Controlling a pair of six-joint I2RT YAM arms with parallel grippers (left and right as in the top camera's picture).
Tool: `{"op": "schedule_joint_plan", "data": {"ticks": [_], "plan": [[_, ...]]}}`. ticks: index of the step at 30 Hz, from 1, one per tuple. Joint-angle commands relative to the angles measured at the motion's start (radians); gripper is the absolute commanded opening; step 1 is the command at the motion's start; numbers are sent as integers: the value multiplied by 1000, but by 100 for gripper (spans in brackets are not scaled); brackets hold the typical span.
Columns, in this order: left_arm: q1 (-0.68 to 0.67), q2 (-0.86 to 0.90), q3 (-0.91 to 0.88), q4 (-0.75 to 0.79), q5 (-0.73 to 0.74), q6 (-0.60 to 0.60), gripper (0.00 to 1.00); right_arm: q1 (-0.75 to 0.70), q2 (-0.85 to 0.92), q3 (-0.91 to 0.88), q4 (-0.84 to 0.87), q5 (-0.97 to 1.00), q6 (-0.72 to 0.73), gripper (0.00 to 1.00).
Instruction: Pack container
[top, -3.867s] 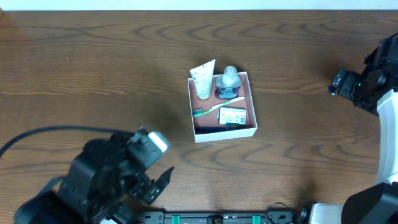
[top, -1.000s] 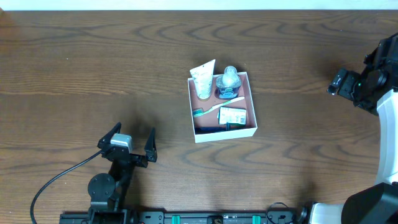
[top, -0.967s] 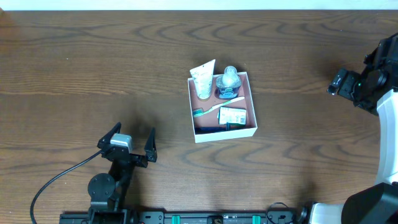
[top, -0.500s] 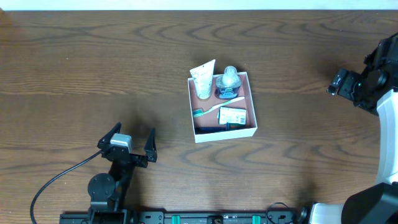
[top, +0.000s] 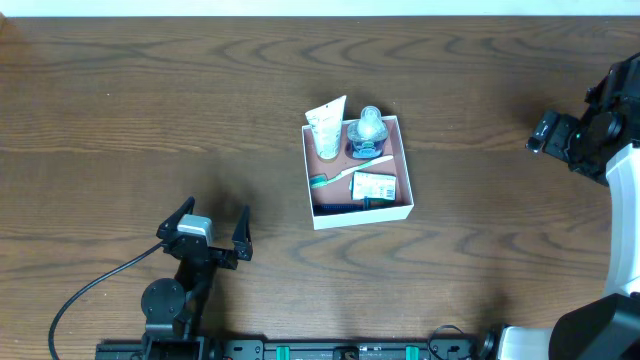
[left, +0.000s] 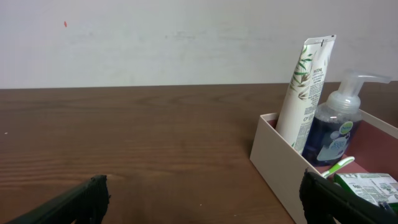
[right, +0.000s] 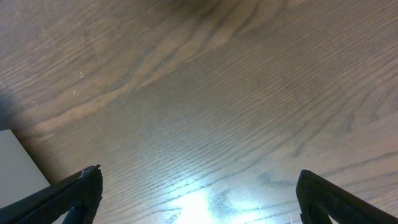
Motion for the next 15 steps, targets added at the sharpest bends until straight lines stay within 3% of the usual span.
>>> {"op": "schedule_joint_plan", "data": {"ticks": [1, 9, 15], "plan": [[6, -6, -11, -47, 11, -16, 98, -4, 2, 3, 0, 0, 11, 99], [6, -6, -11, -47, 11, -16, 98, 16, -63, 3, 0, 1, 11, 99], [6, -6, -11, -47, 11, -16, 98, 173, -236, 3, 0, 0, 11, 99]]}}
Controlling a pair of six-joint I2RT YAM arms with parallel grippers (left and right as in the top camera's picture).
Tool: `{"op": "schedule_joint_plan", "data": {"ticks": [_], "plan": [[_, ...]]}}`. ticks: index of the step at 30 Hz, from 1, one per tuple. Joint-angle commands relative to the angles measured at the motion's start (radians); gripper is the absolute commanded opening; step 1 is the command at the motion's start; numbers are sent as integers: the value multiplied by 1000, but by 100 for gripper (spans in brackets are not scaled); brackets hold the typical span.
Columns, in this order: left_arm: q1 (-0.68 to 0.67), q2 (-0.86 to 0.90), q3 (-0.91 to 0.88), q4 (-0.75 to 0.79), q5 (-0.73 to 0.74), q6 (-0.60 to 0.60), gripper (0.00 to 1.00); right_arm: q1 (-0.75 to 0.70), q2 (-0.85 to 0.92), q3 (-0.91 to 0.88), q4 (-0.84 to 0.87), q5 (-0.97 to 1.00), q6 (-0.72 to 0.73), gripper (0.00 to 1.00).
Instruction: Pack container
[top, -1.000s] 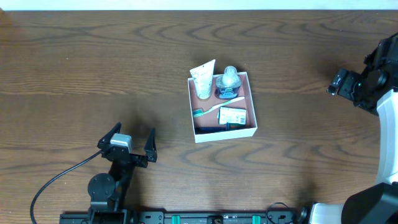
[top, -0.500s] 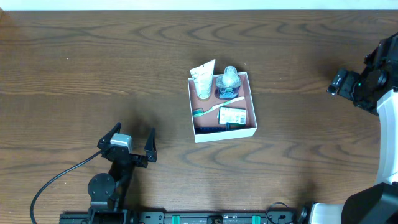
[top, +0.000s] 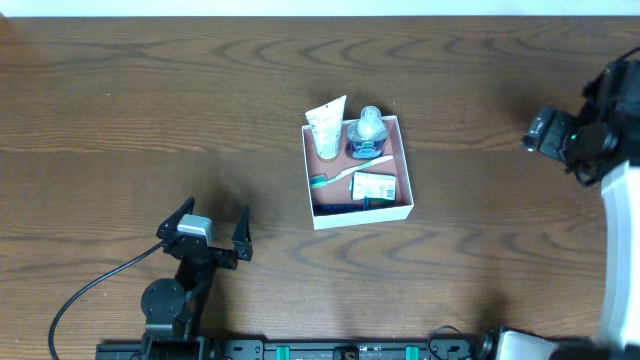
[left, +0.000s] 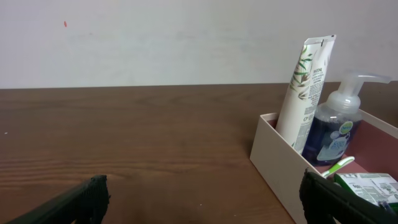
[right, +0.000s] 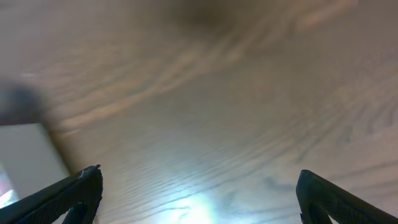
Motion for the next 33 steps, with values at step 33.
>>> {"op": "schedule_joint_plan", "data": {"ticks": [33], "plan": [[6, -6, -11, -46, 11, -16, 98, 320, -961, -482, 199, 8, 11, 99]]}}
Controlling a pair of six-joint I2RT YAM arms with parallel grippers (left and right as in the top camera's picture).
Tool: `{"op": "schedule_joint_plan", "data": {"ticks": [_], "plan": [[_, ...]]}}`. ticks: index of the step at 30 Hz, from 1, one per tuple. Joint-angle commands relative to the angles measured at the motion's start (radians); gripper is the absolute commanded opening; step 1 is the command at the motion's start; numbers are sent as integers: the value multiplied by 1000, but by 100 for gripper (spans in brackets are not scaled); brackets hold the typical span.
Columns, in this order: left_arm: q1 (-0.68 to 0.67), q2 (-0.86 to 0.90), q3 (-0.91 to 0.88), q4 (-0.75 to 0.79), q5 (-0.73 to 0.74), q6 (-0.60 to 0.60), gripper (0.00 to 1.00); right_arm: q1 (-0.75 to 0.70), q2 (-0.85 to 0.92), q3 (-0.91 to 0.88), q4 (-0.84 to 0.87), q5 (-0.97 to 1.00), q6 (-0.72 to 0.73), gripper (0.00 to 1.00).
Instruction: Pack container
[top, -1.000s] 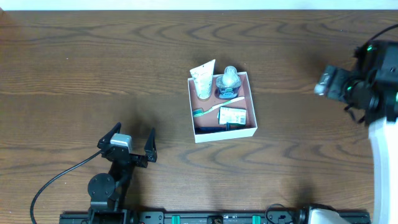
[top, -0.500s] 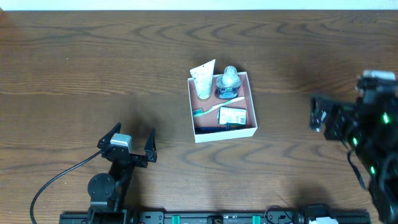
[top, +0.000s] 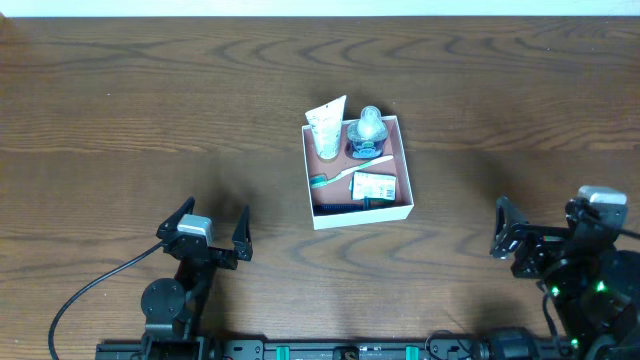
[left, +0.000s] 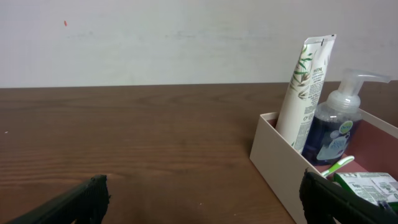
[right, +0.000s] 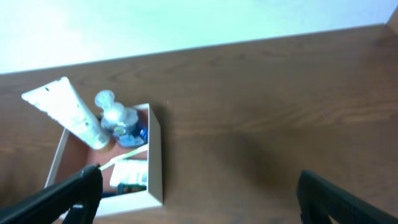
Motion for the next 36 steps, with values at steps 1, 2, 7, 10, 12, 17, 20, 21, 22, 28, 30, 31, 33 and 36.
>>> {"op": "schedule_joint_plan", "data": {"ticks": [1, 2, 7, 10, 12, 17, 20, 21, 22, 28, 30, 31, 33, 36], "plan": [[6, -6, -15, -39, 11, -16, 98, 8, -60, -95, 102, -5, 11, 99], [6, -6, -15, -39, 11, -16, 98, 8, -79, -133, 158, -11, 11, 99], [6, -6, -15, -39, 11, -16, 98, 8, -175, -329, 430, -23, 11, 99], [6, -6, -15, -39, 11, -16, 98, 8, -233, -460, 607, -27, 11, 99], [6, -6, -15, -39, 11, -16, 98, 8, -275, -559, 752, -35, 11, 99], [6, -6, -15, -39, 11, -16, 98, 8, -359, -726, 975, -45, 11, 99], [6, -6, -15, -39, 11, -16, 98, 8, -399, -792, 1027, -45, 11, 99], [6, -6, -15, -39, 11, -16, 98, 7, -408, -806, 1031, -45, 11, 99], [6, -6, -15, -39, 11, -16, 98, 7, -415, -818, 1031, -45, 11, 99], [6, -6, -15, -39, 11, -16, 98, 1, -451, -892, 1031, -45, 11, 99], [6, -6, -15, -39, 11, -16, 98, 0, -455, -915, 1034, -45, 11, 99], [6, -6, -15, -39, 11, -16, 98, 0, -456, -923, 1035, -44, 10, 99], [6, -6, -15, -39, 11, -16, 98, 0, -456, -938, 1035, -43, 10, 99], [6, -6, -15, -39, 11, -16, 98, 0, -458, -958, 1035, -40, 10, 99]]}}
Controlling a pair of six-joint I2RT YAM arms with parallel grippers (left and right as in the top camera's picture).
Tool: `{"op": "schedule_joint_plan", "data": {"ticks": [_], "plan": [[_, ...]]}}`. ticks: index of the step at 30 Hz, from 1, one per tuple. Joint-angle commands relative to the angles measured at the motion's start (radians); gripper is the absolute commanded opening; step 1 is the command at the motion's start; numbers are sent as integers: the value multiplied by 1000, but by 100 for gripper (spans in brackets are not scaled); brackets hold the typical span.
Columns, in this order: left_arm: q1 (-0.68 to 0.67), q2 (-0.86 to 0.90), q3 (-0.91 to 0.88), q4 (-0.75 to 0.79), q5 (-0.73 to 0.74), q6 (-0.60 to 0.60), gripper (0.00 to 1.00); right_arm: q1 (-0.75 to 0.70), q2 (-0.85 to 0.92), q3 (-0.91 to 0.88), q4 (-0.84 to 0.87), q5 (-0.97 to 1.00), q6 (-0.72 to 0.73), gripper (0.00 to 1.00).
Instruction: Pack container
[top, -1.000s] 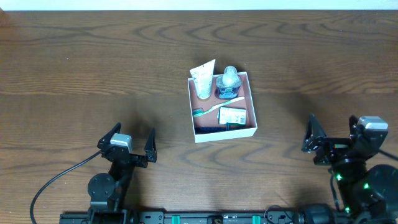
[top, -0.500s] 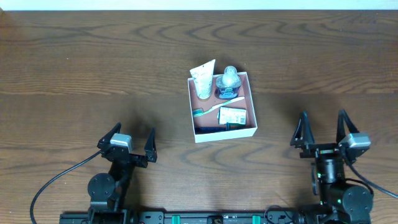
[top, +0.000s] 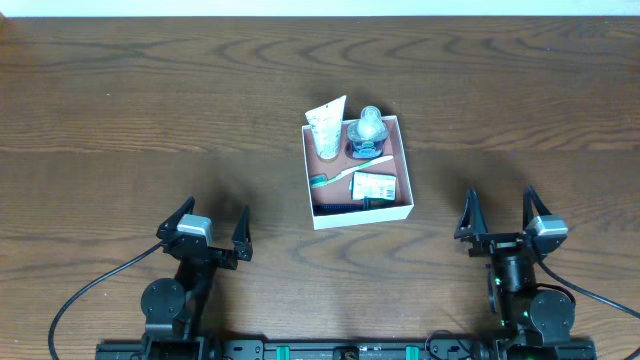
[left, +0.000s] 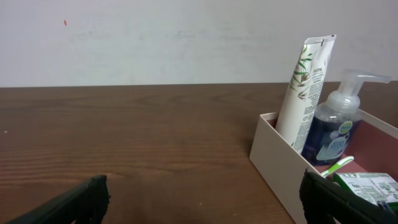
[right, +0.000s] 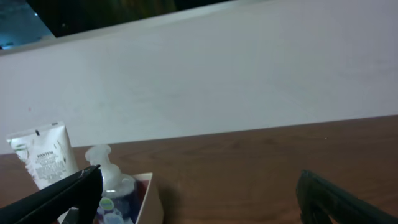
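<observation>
A white box with a pink floor (top: 314, 190) sits mid-table. Inside stand a white tube (top: 326, 128) and a blue pump bottle (top: 367, 132); a green toothbrush (top: 345, 174) and a small green-printed pack (top: 374, 186) lie flat. In the left wrist view the tube (left: 308, 90) and bottle (left: 334, 130) rise at the right. My left gripper (top: 205, 232) rests open at the front left, nothing between its fingers (left: 78, 202). At the front right my right gripper (top: 500, 217) is open and empty, with the bottle (right: 112, 186) beside its left finger (right: 68, 196).
Dark wooden table (top: 150, 110) all round the box. A pale wall (left: 155, 37) stands behind the far table edge. A black cable (top: 85, 290) loops from the left arm's base at the front.
My right arm has come down to its base at the front right, fingers pointing up the table. Its camera now looks level across the table instead of down on the box. Left arm unmoved.
My right arm hung at the table's right edge, its camera close over bare wood, and stayed there half a second later. Then it was low at the front right, looking down on the box. Now it is parked. The box contents and left arm stayed put.
</observation>
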Motion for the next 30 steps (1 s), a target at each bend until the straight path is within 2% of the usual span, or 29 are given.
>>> {"op": "schedule_joint_plan", "data": {"ticks": [1, 11, 17, 30], "plan": [[6, -6, -16, -39, 11, -13, 98, 0, -15, -30, 4, 0, 6, 99], [6, -6, -16, -39, 11, -13, 98, -6, -45, -42, -69, 20, -46, 99], [6, -6, -16, -39, 11, -13, 98, -6, -45, -42, -202, 34, -52, 99], [6, -6, -16, -39, 11, -13, 98, -6, -45, -42, -199, 25, -201, 99]]}}
